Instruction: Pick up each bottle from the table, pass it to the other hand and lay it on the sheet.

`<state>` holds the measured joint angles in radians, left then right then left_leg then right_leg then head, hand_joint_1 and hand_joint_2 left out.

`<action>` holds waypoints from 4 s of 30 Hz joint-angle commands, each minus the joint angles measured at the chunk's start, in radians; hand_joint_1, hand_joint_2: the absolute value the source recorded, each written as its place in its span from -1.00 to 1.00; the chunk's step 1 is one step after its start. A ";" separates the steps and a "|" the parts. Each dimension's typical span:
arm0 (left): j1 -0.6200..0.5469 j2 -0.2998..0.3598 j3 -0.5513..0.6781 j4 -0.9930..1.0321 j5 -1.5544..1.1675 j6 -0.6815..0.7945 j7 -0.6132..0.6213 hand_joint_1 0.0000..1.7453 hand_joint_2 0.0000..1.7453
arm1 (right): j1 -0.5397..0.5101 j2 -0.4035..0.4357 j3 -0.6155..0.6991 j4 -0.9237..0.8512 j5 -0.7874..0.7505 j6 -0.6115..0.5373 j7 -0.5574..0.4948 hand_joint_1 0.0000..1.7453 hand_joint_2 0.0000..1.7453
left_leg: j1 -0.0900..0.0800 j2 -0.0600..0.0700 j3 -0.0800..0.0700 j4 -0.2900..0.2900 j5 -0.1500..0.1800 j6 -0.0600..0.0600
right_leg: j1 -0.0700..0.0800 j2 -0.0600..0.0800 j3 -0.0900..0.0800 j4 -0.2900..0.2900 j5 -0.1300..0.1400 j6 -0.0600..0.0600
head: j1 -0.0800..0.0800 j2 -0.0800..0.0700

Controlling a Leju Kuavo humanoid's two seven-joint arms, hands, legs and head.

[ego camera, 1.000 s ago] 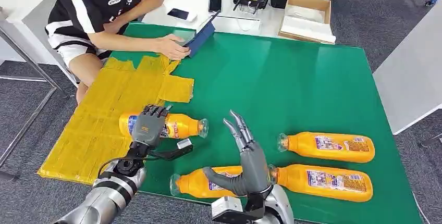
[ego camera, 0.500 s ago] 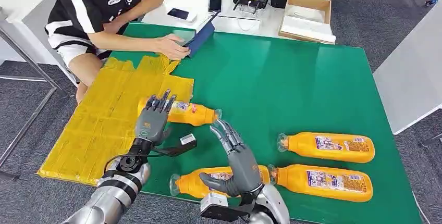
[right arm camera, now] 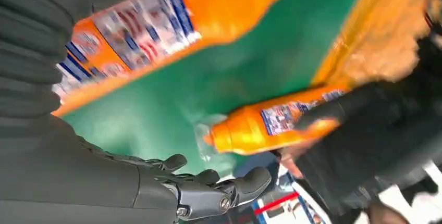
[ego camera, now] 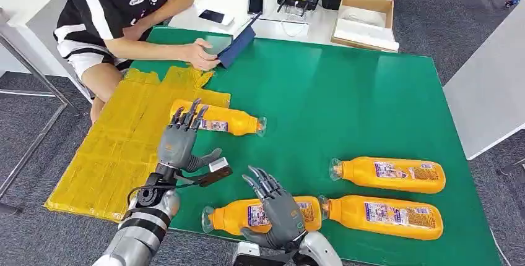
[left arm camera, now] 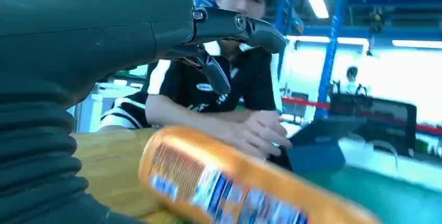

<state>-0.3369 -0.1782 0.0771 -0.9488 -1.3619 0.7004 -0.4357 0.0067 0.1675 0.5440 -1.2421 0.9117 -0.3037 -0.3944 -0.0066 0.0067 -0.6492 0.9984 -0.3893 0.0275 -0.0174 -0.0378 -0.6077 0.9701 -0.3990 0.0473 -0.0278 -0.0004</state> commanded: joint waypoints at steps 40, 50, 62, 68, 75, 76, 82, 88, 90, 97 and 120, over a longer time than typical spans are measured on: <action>0.190 -0.100 -0.067 -0.404 0.712 -0.217 -0.198 -1.00 1.00 | -0.030 -0.020 -0.167 0.192 0.374 -0.121 0.432 -1.00 1.00 | 0.000 -0.001 0.013 -0.001 -0.002 -0.001 | 0.000 0.002 0.013 -0.002 -0.002 -0.003 | 0.000 0.000; 0.213 -0.115 -0.086 -0.473 0.731 -0.250 -0.185 -1.00 1.00 | -0.074 0.001 -0.245 0.310 0.492 -0.072 0.526 -0.44 1.00 | 0.001 -0.002 0.013 -0.001 -0.002 -0.001 | 0.000 0.002 0.013 -0.002 -0.002 -0.003 | 0.000 0.000; 0.217 -0.119 -0.098 -0.485 0.742 -0.262 -0.180 -1.00 1.00 | -0.081 0.013 -0.264 0.333 0.493 -0.071 0.517 0.92 1.00 | 0.001 -0.004 0.018 -0.001 -0.003 -0.003 | 0.000 0.000 0.009 -0.002 -0.005 -0.005 | 0.000 0.000; 0.217 -0.119 -0.098 -0.485 0.742 -0.262 -0.180 -1.00 1.00 | -0.081 0.013 -0.264 0.333 0.493 -0.071 0.517 0.90 1.00 | 0.001 -0.004 0.018 -0.002 -0.003 -0.002 | 0.000 0.000 0.009 -0.003 -0.005 -0.005 | 0.000 0.000; 0.225 -0.120 -0.114 -0.506 0.755 -0.272 -0.186 -1.00 1.00 | -0.084 0.027 -0.297 0.343 0.420 -0.069 0.449 0.96 1.00 | 0.001 -0.004 0.019 -0.001 -0.003 -0.003 | 0.000 0.000 0.010 -0.003 -0.005 -0.005 | 0.000 0.000; 0.231 -0.121 -0.117 -0.511 0.755 -0.271 -0.186 -1.00 1.00 | -0.083 0.027 -0.302 0.338 0.421 -0.080 0.448 1.00 1.00 | 0.001 -0.004 0.019 -0.001 -0.003 -0.002 | 0.000 0.000 0.009 -0.002 -0.005 -0.005 | 0.000 0.000; 0.275 -0.126 -0.137 -0.553 0.778 -0.302 -0.186 -1.00 1.00 | -0.042 0.081 -0.363 0.151 0.231 -0.211 0.274 1.00 1.00 | 0.001 -0.004 0.018 -0.001 -0.003 -0.002 | 0.000 0.000 0.008 -0.002 -0.005 -0.005 | 0.000 0.000; 0.293 -0.129 -0.155 -0.561 0.796 -0.352 -0.180 -1.00 1.00 | 0.003 0.104 -0.385 -0.026 0.091 -0.241 0.161 1.00 1.00 | 0.001 -0.003 0.018 0.000 -0.004 -0.003 | 0.000 0.001 0.008 0.000 -0.006 -0.006 | 0.000 0.000; 0.293 -0.129 -0.155 -0.561 0.796 -0.352 -0.180 -1.00 1.00 | 0.003 0.104 -0.385 -0.026 0.091 -0.241 0.161 1.00 1.00 | 0.001 -0.003 0.018 0.000 -0.004 -0.003 | 0.000 0.001 0.008 0.000 -0.006 -0.006 | 0.000 0.000; 0.295 -0.123 -0.249 -0.490 1.014 -0.682 -0.147 -1.00 1.00 | 0.147 0.182 -0.494 -0.467 -0.446 -0.206 -0.222 1.00 1.00 | 0.000 -0.006 0.014 0.001 -0.003 -0.001 | -0.001 -0.001 0.015 0.001 -0.005 -0.002 | -0.001 0.000; 0.246 -0.064 -0.293 -0.331 1.352 -1.117 -0.113 -1.00 1.00 | 0.038 0.149 -0.338 -0.185 -0.431 0.099 -0.218 1.00 1.00 | 0.001 -0.001 0.016 -0.002 -0.004 -0.004 | 0.000 0.003 0.016 -0.003 -0.003 -0.003 | 0.000 0.000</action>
<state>-0.0489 -0.2892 -0.1938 -1.3596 -0.0130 -0.4154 -0.5554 0.0959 0.3376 0.1800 -1.5397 0.4837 -0.2079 -0.6149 -0.0064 0.0053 -0.6403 0.9981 -0.3916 0.0262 -0.0174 -0.0383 -0.5988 0.9695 -0.4006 0.0465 -0.0278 -0.0004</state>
